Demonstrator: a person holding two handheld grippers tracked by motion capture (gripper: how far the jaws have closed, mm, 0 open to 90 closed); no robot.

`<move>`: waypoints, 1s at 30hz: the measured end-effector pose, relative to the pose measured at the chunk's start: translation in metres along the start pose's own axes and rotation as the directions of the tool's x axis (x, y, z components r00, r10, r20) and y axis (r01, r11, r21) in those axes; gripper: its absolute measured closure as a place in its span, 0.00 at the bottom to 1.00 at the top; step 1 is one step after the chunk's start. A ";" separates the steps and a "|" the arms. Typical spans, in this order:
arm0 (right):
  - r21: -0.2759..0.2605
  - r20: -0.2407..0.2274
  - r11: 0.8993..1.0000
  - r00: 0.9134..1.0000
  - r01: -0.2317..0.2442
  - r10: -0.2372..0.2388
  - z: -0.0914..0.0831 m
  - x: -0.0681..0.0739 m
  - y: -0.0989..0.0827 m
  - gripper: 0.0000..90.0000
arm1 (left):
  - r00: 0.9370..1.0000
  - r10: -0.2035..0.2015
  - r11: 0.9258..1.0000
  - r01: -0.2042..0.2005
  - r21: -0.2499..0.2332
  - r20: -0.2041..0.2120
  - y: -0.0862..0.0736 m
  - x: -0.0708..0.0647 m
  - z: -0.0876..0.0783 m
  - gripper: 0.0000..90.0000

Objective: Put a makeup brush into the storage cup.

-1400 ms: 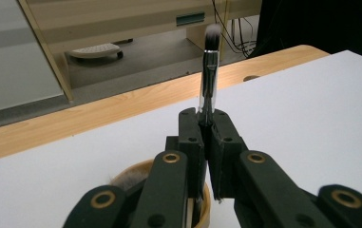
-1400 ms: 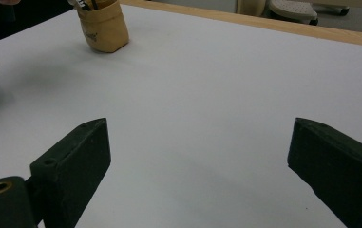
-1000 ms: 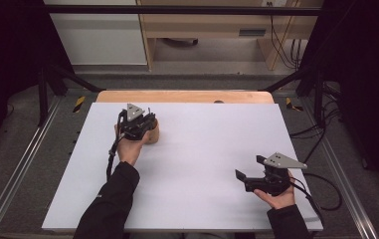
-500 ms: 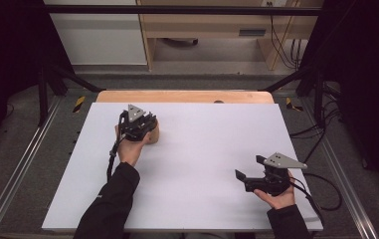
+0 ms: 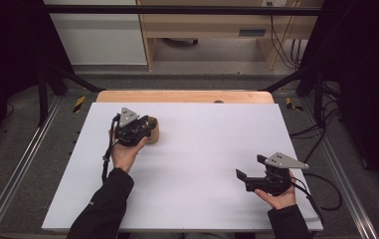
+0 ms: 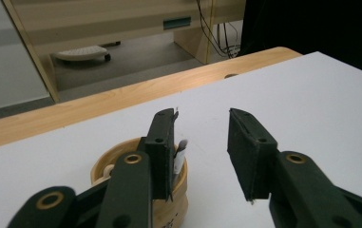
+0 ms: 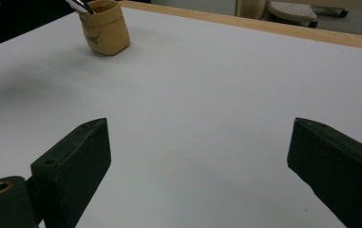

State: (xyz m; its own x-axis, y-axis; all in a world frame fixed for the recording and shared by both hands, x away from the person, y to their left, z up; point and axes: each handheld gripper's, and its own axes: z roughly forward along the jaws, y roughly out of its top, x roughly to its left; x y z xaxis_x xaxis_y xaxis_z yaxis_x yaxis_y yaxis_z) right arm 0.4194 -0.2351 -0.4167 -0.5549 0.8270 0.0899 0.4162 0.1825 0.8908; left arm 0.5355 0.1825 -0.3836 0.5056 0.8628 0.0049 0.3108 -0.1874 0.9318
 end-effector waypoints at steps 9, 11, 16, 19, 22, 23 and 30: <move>-0.005 0.003 1.000 1.000 -0.001 0.001 -0.002 -0.001 0.001 0.08 | 0.999 -0.003 0.997 0.006 -0.073 0.045 0.010 0.000 -0.025 0.51; -0.008 0.005 1.000 1.000 -0.004 0.004 -0.002 -0.001 0.001 0.08 | 0.998 -0.004 0.996 0.009 -0.085 0.055 0.012 0.001 -0.031 0.47; -0.012 0.006 1.000 1.000 -0.004 0.004 -0.004 -0.002 0.002 0.08 | 0.996 -0.002 0.995 0.011 -0.097 0.093 0.015 0.001 -0.043 0.39; -0.017 0.010 1.000 1.000 -0.004 0.004 -0.005 -0.003 0.002 0.08 | 0.994 0.008 0.996 0.001 -0.092 0.106 0.016 0.000 -0.050 0.35; -0.021 0.010 1.000 1.000 -0.006 0.006 -0.006 -0.003 0.003 0.07 | 0.993 0.015 0.996 -0.004 -0.088 0.121 0.016 0.000 -0.057 0.31; -0.022 0.010 1.000 1.000 -0.005 0.005 -0.006 -0.004 0.003 0.07 | 0.992 0.015 0.996 -0.004 -0.086 0.128 0.016 0.000 -0.059 0.30; -0.026 0.014 1.000 1.000 -0.006 0.006 -0.008 -0.005 0.004 0.07 | 0.986 0.027 0.997 -0.015 -0.071 0.166 0.013 -0.004 -0.073 0.22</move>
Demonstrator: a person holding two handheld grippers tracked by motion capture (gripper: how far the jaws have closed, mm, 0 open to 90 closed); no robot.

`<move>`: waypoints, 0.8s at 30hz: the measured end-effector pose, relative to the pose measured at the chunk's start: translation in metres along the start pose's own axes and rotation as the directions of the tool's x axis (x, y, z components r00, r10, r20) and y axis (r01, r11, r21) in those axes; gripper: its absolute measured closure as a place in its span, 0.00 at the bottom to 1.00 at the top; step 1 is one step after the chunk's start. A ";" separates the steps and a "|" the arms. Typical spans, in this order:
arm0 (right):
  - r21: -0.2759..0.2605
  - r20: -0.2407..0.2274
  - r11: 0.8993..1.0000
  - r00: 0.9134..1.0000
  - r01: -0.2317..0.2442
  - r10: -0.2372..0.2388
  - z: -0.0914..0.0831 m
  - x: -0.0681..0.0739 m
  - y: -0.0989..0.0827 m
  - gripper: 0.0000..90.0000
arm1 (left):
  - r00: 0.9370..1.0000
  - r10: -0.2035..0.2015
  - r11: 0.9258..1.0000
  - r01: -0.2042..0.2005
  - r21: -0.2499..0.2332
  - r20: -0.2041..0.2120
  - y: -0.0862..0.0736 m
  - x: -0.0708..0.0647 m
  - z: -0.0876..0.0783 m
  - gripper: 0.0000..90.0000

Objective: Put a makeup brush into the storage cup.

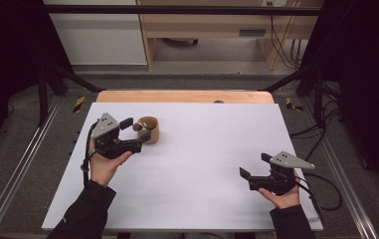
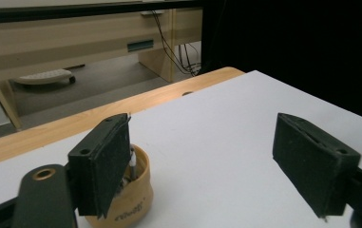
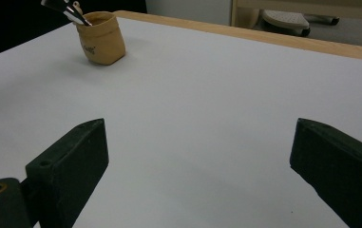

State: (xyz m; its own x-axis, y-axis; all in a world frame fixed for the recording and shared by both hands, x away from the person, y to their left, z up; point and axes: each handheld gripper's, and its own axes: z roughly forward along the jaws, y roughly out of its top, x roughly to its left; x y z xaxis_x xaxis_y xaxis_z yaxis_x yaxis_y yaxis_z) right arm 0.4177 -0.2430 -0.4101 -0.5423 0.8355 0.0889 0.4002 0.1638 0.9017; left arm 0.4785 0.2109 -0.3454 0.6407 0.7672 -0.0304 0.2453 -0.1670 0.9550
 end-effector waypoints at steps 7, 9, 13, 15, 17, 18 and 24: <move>-0.009 0.003 1.000 1.000 -0.003 0.003 -0.001 -0.001 0.001 0.06 | 1.000 0.008 1.000 -0.008 0.013 0.012 -0.011 -0.004 -0.013 0.18; -0.009 0.003 1.000 1.000 -0.002 0.002 -0.002 -0.001 0.001 0.06 | 1.000 0.005 1.000 -0.005 0.014 0.015 -0.015 -0.004 -0.016 0.18; -0.010 0.002 1.000 1.000 -0.007 0.007 -0.002 -0.002 0.001 0.06 | 1.000 -0.006 1.000 0.006 0.015 0.018 -0.024 -0.005 -0.023 0.16; -0.012 0.002 1.000 1.000 -0.004 0.004 -0.003 -0.002 0.001 0.06 | 1.000 -0.009 1.000 0.009 0.020 0.019 -0.028 -0.006 -0.026 0.16; -0.012 0.003 1.000 1.000 -0.005 0.005 -0.003 -0.002 0.001 0.06 | 1.000 -0.010 1.000 0.010 0.025 0.018 -0.032 -0.006 -0.029 0.16; -0.012 0.002 1.000 1.000 -0.007 0.007 -0.004 -0.002 0.001 0.06 | 1.000 -0.011 1.000 0.010 0.026 0.017 -0.035 -0.006 -0.030 0.15; -0.018 0.006 1.000 1.000 -0.011 0.011 -0.006 -0.003 0.002 0.06 | 1.000 -0.019 0.999 0.019 0.044 0.009 -0.049 -0.005 -0.037 0.14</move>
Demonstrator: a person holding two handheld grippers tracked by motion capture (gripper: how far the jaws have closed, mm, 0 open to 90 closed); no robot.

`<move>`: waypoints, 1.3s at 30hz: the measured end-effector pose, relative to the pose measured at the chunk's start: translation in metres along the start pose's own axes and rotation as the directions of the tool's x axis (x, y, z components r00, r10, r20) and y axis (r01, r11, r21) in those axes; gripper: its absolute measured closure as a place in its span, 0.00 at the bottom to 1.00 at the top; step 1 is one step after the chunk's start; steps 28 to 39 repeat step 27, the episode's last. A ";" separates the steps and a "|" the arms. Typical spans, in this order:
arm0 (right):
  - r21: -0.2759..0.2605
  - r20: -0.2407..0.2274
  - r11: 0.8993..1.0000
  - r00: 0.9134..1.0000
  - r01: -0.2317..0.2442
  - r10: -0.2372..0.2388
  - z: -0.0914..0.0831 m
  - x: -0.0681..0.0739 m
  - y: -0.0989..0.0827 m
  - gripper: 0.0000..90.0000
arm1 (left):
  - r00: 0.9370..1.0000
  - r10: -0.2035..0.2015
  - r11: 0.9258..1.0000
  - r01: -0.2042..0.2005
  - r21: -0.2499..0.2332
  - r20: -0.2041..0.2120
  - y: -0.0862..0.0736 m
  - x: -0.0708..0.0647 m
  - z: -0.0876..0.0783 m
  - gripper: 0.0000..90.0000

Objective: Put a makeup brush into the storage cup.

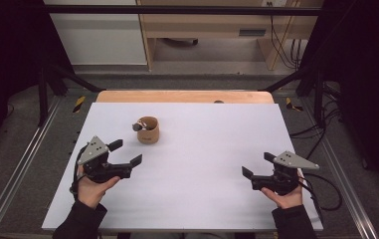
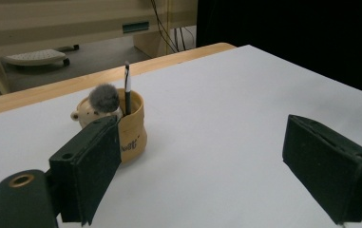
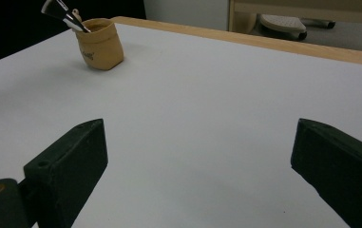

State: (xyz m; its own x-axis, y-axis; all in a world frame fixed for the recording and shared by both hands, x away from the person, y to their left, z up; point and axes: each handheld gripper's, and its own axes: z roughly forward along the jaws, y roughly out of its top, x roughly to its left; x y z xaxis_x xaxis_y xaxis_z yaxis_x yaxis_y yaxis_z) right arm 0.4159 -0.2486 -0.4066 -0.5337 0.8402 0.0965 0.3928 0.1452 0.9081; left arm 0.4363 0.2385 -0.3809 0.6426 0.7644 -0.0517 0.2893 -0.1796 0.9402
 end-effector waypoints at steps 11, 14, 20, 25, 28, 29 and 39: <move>-0.004 0.000 1.000 1.000 -0.002 0.002 -0.001 -0.002 0.000 0.06 | 0.999 -0.032 0.999 0.032 0.030 -0.020 -0.026 0.008 -0.012 0.12; -0.002 0.001 1.000 1.000 -0.002 0.002 -0.001 -0.002 -0.001 0.06 | 0.999 -0.042 0.998 0.043 0.039 -0.030 -0.034 0.012 -0.014 0.12; 0.002 0.001 1.000 1.000 0.004 -0.004 -0.001 -0.002 -0.001 0.06 | 0.998 -0.053 0.997 0.056 0.060 -0.042 -0.046 0.018 -0.016 0.12; 0.001 -0.001 1.000 1.000 0.006 -0.006 -0.003 -0.002 -0.001 0.06 | 0.998 -0.050 0.996 0.053 0.068 -0.048 -0.053 0.020 -0.020 0.12; -0.003 0.000 1.000 1.000 0.006 -0.006 -0.003 -0.003 -0.001 0.06 | 0.998 -0.047 0.996 0.051 0.076 -0.048 -0.056 0.021 -0.021 0.12; -0.003 0.000 1.000 1.000 0.006 -0.006 -0.003 -0.003 -0.001 0.06 | 0.998 -0.047 0.996 0.051 0.076 -0.048 -0.056 0.021 -0.021 0.12; -0.003 0.000 1.000 1.000 0.006 -0.006 -0.003 -0.003 -0.001 0.06 | 0.998 -0.047 0.996 0.051 0.076 -0.048 -0.056 0.021 -0.021 0.12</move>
